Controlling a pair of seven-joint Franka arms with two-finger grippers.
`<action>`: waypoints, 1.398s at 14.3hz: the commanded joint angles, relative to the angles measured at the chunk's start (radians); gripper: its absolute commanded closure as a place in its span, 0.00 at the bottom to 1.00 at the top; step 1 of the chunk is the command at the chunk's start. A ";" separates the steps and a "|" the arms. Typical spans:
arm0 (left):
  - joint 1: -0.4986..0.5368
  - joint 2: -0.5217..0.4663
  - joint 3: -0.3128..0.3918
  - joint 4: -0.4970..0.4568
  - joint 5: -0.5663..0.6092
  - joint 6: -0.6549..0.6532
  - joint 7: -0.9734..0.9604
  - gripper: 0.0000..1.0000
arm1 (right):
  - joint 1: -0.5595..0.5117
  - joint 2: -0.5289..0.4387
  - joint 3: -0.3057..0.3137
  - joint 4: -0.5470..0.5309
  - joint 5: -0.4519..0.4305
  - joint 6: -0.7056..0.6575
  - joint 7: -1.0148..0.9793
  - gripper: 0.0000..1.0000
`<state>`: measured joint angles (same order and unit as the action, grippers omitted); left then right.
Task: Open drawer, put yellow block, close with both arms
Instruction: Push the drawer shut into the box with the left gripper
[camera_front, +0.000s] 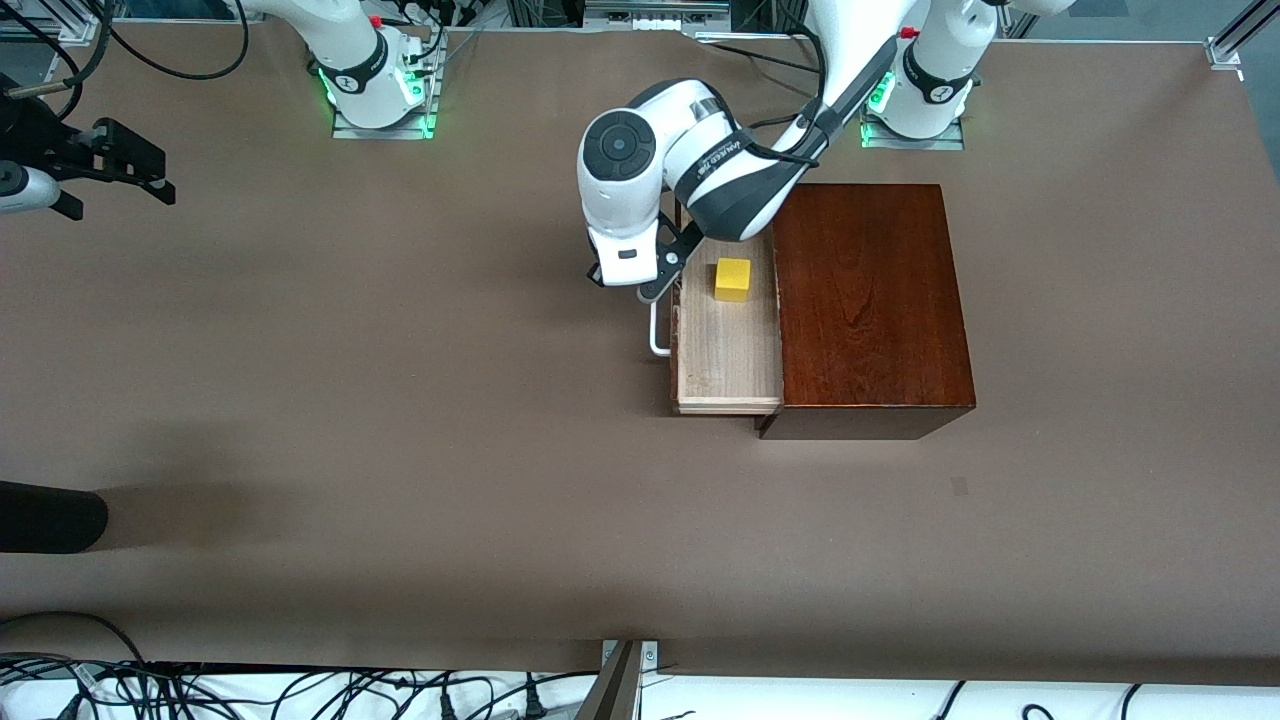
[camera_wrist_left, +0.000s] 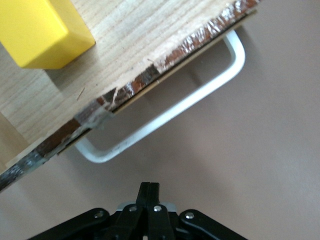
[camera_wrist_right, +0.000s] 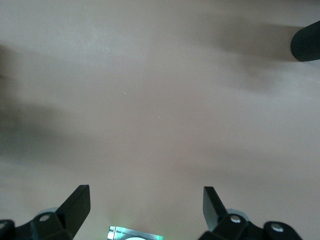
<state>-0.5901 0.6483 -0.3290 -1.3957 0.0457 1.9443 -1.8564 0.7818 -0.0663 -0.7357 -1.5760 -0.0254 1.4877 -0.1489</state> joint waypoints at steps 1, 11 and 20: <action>-0.046 0.040 0.059 0.050 0.019 -0.034 -0.030 1.00 | 0.002 -0.006 -0.007 0.019 -0.008 -0.024 0.000 0.00; -0.045 0.045 0.065 0.035 0.194 -0.093 0.008 1.00 | -0.415 0.008 0.433 -0.045 0.001 0.035 0.012 0.00; 0.042 -0.054 0.068 -0.107 0.195 -0.137 0.215 1.00 | -0.665 -0.038 0.697 -0.179 0.030 0.173 0.025 0.00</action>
<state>-0.6090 0.6783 -0.2929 -1.3866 0.1893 1.8694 -1.7276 0.1446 -0.0665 -0.0560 -1.6997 -0.0184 1.6161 -0.1306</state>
